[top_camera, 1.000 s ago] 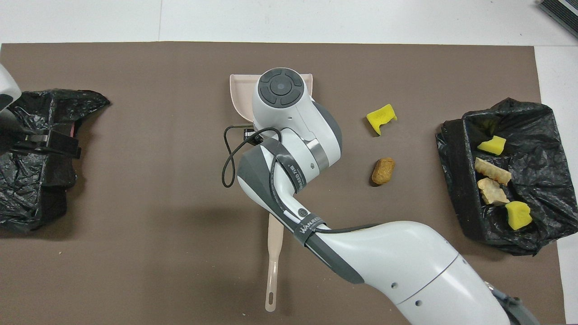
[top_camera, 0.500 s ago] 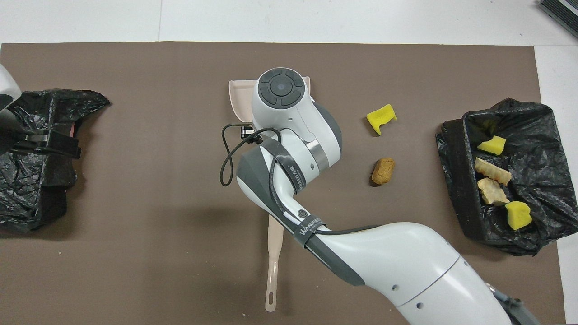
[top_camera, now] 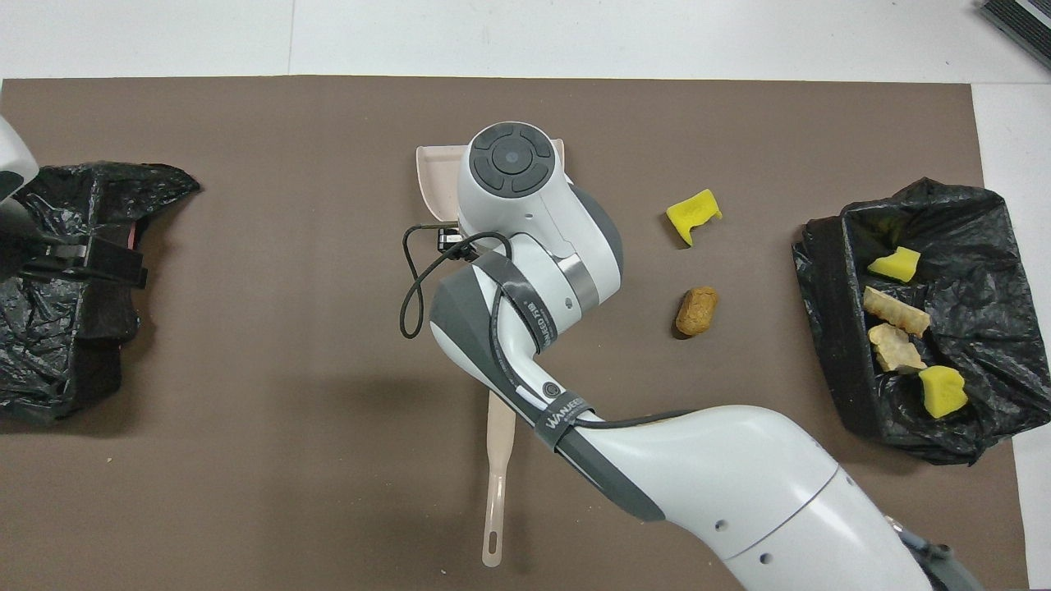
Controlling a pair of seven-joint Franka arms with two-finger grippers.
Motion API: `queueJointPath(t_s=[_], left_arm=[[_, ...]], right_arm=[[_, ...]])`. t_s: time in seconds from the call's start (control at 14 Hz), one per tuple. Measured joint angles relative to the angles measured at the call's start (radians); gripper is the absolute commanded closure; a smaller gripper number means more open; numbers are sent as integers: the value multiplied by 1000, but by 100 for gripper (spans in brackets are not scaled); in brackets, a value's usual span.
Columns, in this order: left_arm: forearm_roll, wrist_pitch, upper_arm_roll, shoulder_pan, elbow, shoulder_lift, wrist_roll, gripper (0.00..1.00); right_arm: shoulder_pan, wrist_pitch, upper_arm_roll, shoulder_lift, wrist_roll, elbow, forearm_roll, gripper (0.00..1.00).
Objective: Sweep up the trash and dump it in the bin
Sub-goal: 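Set down the dustpan and release it with the right gripper, then reach the left gripper to the dustpan handle and grasp it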
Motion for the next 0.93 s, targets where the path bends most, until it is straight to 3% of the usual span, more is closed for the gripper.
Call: queueJointPath(t_s=[0.29, 0.5, 0.71, 0.93], left_arm=[[0, 2, 0, 0, 0, 0, 0, 0], [-1, 3, -5, -1, 0, 0, 0, 0], [-4, 27, -46, -16, 0, 1, -22, 0], [-4, 126, -63, -99, -3, 11, -142, 0]], right_arm=[[65, -4, 7, -243, 122, -334, 37, 0], [105, 110, 8, -355, 135, -567, 113, 0], [161, 283, 7, -382, 178, -730, 130, 0], [222, 392, 7, -343, 242, -780, 137, 0]])
